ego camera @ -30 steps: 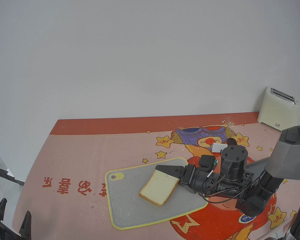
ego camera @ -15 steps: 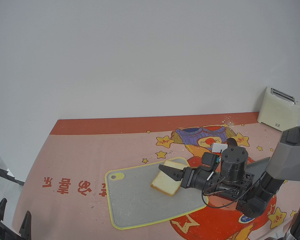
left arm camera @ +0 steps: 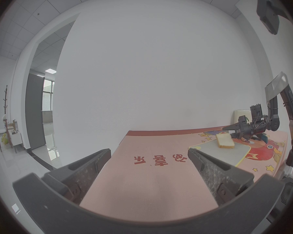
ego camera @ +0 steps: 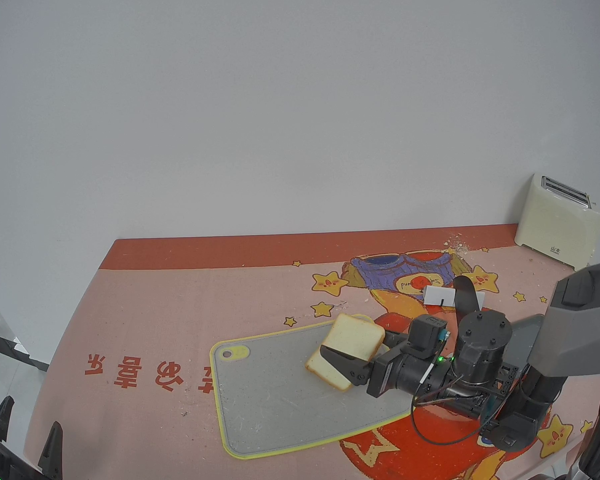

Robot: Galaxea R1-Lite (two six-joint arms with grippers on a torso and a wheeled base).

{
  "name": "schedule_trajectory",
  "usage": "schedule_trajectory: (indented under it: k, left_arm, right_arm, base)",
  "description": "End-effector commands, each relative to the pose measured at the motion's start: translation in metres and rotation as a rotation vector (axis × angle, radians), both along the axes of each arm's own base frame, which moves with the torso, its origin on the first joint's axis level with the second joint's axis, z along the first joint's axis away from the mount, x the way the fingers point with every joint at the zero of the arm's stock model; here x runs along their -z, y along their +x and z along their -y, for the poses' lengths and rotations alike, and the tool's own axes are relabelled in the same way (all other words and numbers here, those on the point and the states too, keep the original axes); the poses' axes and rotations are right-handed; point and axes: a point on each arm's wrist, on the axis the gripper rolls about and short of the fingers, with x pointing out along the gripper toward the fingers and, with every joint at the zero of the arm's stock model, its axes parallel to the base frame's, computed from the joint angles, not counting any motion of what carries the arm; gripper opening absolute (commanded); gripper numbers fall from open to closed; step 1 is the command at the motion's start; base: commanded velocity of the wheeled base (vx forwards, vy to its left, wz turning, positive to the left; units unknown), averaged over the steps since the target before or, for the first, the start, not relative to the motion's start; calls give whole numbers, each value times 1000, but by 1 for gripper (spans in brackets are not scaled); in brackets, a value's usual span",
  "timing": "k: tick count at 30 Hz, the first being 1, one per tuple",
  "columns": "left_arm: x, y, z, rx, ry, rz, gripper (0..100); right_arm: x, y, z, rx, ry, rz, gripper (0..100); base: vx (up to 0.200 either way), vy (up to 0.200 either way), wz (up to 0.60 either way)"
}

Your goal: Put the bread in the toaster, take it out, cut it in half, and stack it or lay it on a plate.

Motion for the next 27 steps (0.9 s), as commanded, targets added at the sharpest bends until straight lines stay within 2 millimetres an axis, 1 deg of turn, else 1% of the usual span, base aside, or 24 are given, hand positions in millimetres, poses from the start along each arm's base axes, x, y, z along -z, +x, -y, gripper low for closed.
schedule_trajectory:
  k: [1, 2, 6, 11, 13, 16, 18, 21, 24, 25, 27]
  left_arm:
    - [5, 1, 0, 0, -1, -19, 100]
    - [5, 1, 0, 0, -1, -19, 100]
    - [5, 1, 0, 0, 0, -19, 100]
    - [5, 1, 0, 0, -1, -19, 100]
    - [5, 1, 0, 0, -1, -19, 100]
    - [5, 1, 0, 0, -1, -19, 100]
    - [5, 1, 0, 0, -1, -19, 100]
    - [5, 1, 0, 0, 0, -19, 100]
    - [5, 1, 0, 0, 0, -19, 100]
    - [5, 1, 0, 0, -1, -19, 100]
    - [5, 1, 0, 0, -1, -19, 100]
  right_arm:
    - [0, 5, -1, 19, 12, 8, 100]
    - [-5, 13, 2, 54, 29, 28, 100]
    - [-8, 15, 5, 72, 33, 41, 100]
    - [-24, 20, 5, 126, 59, 108, 100]
    - [-22, 14, 4, 106, 48, 93, 100]
    - [-9, -13, -4, -1, -4, 29, 100]
    - [-7, -23, -10, -58, -5, 6, 100]
    - [-5, -26, -12, -79, -2, -8, 100]
    - [-2, -16, -8, -34, -10, 2, 100]
    - [-3, -6, -1, 10, -9, 16, 100]
    - [-9, 8, 8, 60, -7, 58, 100]
  base:
    - [0, 0, 0]
    - [0, 0, 0]
    - [0, 0, 0]
    - [0, 0, 0]
    - [0, 0, 0]
    - [0, 0, 0]
    - [0, 0, 0]
    - [0, 0, 0]
    - [0, 0, 0]
    - [0, 0, 0]
    - [0, 0, 0]
